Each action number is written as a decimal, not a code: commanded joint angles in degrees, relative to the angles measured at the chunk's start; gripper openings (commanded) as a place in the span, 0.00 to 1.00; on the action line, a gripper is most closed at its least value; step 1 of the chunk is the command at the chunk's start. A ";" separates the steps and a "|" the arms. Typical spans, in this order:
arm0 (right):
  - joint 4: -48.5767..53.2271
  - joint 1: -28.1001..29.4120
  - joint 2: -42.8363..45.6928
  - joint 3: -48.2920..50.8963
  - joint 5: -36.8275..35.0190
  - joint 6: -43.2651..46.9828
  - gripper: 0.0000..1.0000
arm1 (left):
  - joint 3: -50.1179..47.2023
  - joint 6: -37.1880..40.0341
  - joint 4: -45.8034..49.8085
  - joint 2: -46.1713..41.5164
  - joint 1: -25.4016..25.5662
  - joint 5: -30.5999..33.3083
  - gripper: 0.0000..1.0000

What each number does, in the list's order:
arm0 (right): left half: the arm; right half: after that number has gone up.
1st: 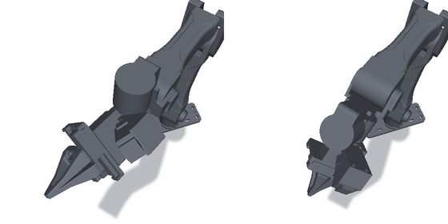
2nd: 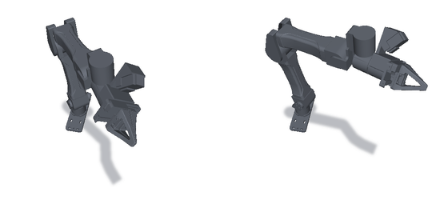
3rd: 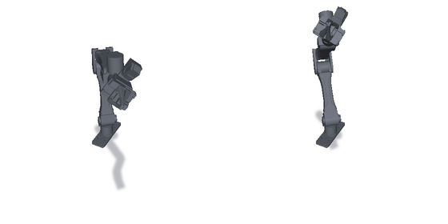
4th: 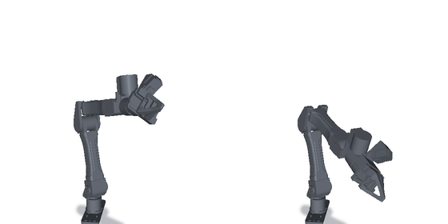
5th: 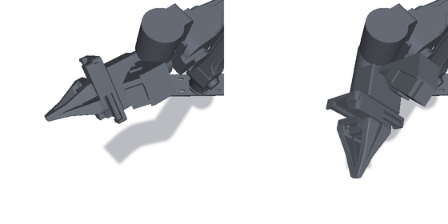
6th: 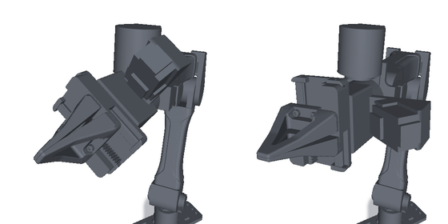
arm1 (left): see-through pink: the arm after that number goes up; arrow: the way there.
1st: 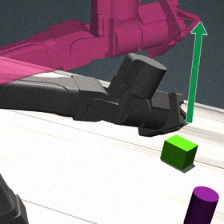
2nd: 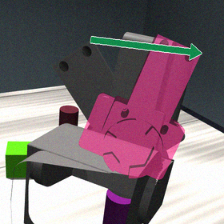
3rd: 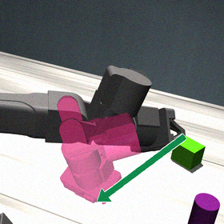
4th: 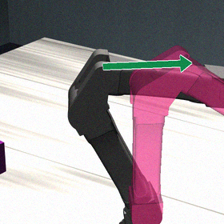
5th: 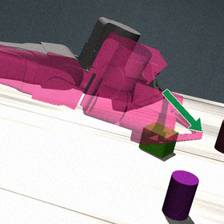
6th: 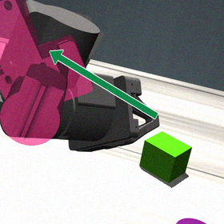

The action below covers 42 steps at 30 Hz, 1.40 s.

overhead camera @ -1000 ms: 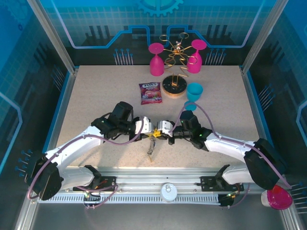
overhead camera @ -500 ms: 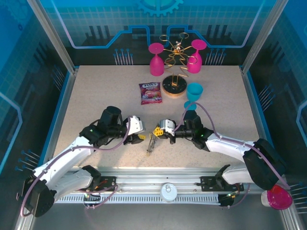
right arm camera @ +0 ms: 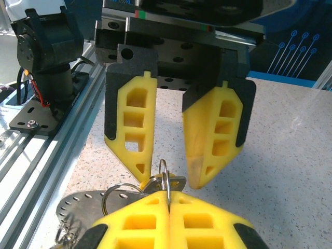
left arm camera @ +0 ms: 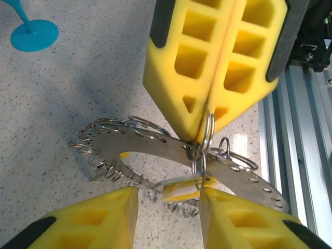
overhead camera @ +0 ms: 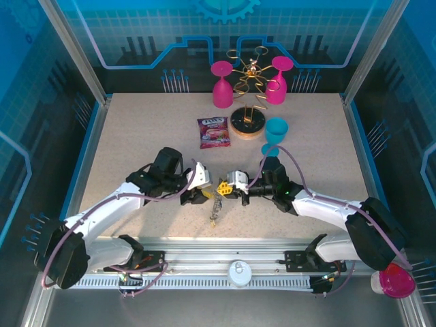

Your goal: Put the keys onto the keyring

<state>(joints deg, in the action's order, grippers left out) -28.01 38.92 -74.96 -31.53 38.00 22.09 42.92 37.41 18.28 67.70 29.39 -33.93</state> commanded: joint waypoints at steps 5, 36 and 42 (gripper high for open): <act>-3.31 -0.59 1.42 -0.55 2.68 -0.51 0.00 | 2.79 1.05 2.22 2.69 -0.19 -7.77 0.39; -9.02 -0.33 0.71 1.32 1.74 -6.14 0.00 | -0.41 -4.45 -1.40 -0.03 -1.83 -6.84 0.53; -5.15 -0.16 0.04 0.16 0.78 -3.93 0.00 | 0.86 -1.83 0.70 -2.49 -1.86 -4.36 0.55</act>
<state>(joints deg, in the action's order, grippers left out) -33.15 38.87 -75.02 -30.30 39.07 16.34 43.35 33.54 18.13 66.24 27.90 -39.62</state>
